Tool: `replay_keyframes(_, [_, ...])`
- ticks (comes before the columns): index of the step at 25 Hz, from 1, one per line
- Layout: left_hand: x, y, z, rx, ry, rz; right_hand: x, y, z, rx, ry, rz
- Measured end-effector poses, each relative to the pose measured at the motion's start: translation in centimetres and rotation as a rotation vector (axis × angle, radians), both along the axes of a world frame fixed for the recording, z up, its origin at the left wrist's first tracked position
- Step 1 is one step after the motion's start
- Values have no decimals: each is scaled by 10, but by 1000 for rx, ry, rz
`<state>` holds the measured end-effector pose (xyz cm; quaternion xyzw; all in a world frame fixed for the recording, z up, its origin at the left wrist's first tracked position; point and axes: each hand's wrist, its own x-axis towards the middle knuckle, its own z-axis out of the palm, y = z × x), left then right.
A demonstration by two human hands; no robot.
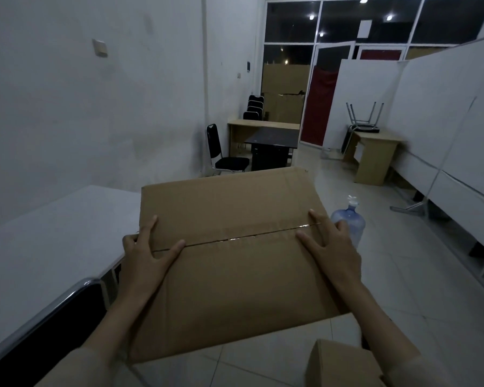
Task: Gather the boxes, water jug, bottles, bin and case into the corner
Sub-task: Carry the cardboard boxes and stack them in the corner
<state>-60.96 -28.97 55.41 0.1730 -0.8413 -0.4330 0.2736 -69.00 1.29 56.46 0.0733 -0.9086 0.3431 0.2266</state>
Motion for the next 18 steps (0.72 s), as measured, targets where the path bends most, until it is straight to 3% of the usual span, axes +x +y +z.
replay_keyframes(18, [-488,-147,-44,49,-106,36,-493,-144,-20,79,-87,37])
